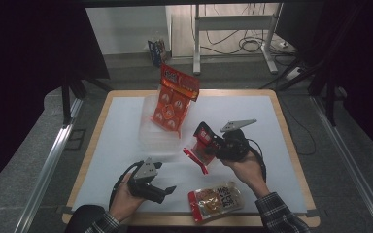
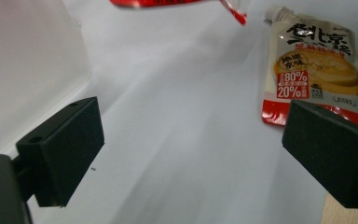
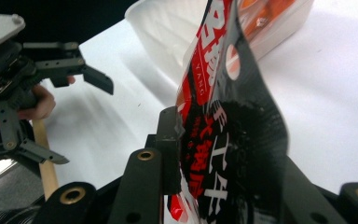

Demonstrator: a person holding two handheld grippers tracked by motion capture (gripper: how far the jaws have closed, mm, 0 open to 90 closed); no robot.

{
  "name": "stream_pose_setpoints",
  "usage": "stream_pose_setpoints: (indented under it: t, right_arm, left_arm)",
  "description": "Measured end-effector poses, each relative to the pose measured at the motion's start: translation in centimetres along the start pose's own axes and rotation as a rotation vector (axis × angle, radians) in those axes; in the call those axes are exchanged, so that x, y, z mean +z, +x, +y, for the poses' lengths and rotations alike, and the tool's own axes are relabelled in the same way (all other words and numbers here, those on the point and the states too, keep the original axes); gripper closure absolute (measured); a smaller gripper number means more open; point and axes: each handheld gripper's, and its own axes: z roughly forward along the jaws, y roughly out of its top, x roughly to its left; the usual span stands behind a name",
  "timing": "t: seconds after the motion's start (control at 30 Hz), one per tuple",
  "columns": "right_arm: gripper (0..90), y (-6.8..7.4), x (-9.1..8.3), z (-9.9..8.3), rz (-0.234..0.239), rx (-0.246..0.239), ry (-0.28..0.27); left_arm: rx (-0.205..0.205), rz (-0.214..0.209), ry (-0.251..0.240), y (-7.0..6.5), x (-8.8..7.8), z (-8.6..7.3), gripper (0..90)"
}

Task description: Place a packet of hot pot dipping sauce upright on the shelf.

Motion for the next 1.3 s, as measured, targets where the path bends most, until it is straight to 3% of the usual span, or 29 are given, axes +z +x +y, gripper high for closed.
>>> stream_pose_setpoints:
  t: [0.33, 0.6, 1.0, 1.3]
  right_arm:
    - [71.7, -0.6, -0.6, 2.8, -0.035, -0.037, -0.049]
    - [71.7, -0.9, -0.4, 4.8, -0.048, -0.058, -0.077]
    - [71.7, -0.9, 1.3, 8.5, -0.049, -0.115, -0.106]
    - [71.7, -1.2, 3.0, 10.2, -0.035, -0.126, -0.126]
  left_arm:
    - [0.020, 0.027, 0.019, -0.1, -0.5, -0.6, 1.4]
    - [0.009, 0.042, 0.019, 0.1, -1.1, -0.9, 0.5]
    - [-0.008, 0.053, 0.012, 0.5, -1.7, -1.2, 0.4]
    - [-0.012, 0.058, 0.013, 0.7, -1.8, -1.3, 0.4]
